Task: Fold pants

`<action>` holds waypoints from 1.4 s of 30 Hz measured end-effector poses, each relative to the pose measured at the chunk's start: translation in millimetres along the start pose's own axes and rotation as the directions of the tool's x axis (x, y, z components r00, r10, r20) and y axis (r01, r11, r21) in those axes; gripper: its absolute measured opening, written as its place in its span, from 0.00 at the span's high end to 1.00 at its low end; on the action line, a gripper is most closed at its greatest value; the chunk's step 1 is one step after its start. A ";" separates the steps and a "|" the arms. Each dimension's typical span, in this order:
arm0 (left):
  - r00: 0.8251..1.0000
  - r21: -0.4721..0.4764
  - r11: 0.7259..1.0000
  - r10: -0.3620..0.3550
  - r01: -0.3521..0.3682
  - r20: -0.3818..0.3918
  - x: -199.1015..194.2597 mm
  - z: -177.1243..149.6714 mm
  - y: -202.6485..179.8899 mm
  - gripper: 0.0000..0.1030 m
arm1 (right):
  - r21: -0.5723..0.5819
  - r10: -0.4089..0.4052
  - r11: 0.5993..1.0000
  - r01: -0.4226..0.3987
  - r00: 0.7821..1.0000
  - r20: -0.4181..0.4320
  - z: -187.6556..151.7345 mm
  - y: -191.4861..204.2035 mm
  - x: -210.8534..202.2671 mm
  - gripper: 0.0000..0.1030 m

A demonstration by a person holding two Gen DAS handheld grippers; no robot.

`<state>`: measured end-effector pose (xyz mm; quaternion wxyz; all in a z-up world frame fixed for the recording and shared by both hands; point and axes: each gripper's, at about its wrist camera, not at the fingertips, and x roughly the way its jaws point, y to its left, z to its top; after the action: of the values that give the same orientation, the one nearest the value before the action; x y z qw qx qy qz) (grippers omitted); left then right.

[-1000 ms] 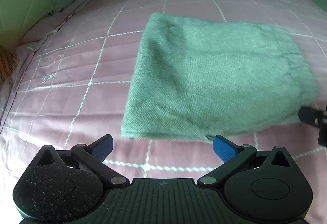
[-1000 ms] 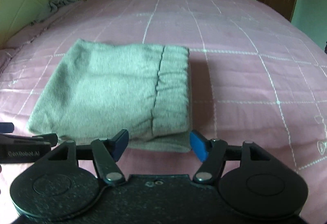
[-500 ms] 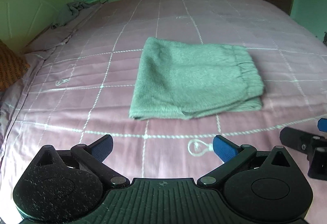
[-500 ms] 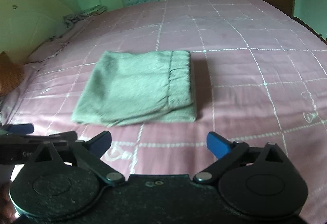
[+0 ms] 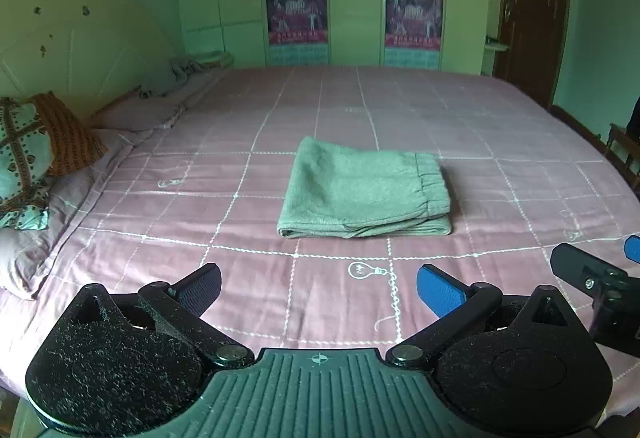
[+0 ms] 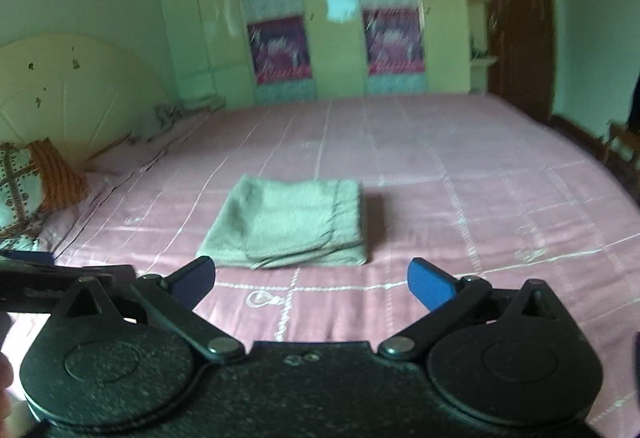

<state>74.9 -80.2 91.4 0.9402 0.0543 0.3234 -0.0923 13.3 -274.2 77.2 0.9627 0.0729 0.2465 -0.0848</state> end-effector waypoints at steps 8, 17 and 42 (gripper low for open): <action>1.000 0.015 1.000 0.000 0.000 0.013 -33.4 -21.3 -7.6 0.00 | -0.004 -0.045 0.999 0.046 0.997 0.063 -19.1 -1.4 -41.2 0.00; 0.999 0.008 1.000 0.005 -0.005 0.054 -59.8 -37.4 -16.3 0.00 | 0.007 -0.096 0.995 0.096 0.982 0.160 -25.6 -5.0 -74.4 0.00; 1.000 -0.030 1.000 0.008 -0.007 0.027 -61.8 -48.0 -10.8 0.00 | 0.018 -0.082 0.997 0.080 0.983 0.163 -30.8 -4.7 -75.6 0.00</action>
<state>-3.9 -74.5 91.4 0.9455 0.0404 0.3117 -0.0846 -67.1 -263.5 86.8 0.9750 0.0609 0.1690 -0.1310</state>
